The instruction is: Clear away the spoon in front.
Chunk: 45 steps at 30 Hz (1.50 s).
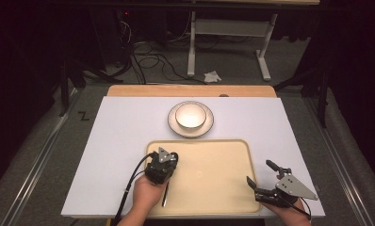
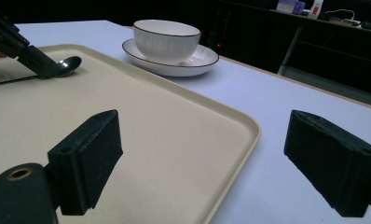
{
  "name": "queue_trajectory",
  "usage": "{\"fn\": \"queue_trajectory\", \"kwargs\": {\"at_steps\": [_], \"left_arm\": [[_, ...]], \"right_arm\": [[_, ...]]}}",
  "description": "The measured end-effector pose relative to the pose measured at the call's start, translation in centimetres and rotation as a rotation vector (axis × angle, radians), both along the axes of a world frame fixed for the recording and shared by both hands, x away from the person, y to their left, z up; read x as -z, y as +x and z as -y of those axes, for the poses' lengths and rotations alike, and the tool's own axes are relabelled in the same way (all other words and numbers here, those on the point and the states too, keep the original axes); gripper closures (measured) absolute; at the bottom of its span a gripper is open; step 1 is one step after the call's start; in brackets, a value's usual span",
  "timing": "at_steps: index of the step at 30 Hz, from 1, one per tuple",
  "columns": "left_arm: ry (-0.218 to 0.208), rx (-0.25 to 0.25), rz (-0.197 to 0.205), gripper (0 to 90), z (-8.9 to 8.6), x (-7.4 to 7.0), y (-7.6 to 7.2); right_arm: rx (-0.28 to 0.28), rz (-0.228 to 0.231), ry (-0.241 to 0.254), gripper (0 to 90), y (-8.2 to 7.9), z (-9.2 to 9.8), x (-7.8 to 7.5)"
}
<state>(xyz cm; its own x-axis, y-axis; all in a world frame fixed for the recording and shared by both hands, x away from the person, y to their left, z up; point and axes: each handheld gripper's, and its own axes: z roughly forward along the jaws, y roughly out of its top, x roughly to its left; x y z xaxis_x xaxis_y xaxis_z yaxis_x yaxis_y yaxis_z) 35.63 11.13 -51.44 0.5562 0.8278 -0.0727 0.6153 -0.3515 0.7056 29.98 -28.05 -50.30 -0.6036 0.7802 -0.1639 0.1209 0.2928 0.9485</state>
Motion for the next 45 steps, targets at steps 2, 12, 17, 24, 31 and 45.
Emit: {"fn": "queue_trajectory", "kwargs": {"at_steps": [2, 12, 17, 24, 31, 45], "left_arm": [[-0.004, -0.006, -0.003, 90.0, -0.2, 0.0, 0.2], [-0.005, -0.035, -0.012, 90.0, -0.6, -0.1, 0.8], [0.011, -0.037, -0.017, 90.0, -0.9, -0.2, 0.9], [0.009, -0.050, -0.015, 90.0, -1.3, -0.2, 0.9], [-0.067, -0.042, 0.012, 82.1, -1.6, -0.8, 0.6], [-0.166, -0.069, 0.137, 22.0, -7.7, -2.6, -2.5]], "right_arm": [[0.000, 0.000, 0.001, 12.0, 0.0, 0.0, 0.0], [0.003, -0.002, 0.004, 12.1, 0.0, 0.0, 0.0], [0.006, 0.001, 0.003, 12.1, 0.0, 0.1, -0.1], [0.001, 0.011, -0.007, 12.1, 0.0, 0.1, -0.1], [0.000, 0.014, 0.000, 12.1, 0.0, 0.1, -0.1], [0.013, 0.009, 0.006, 11.6, -0.1, 0.2, -0.2]]}}
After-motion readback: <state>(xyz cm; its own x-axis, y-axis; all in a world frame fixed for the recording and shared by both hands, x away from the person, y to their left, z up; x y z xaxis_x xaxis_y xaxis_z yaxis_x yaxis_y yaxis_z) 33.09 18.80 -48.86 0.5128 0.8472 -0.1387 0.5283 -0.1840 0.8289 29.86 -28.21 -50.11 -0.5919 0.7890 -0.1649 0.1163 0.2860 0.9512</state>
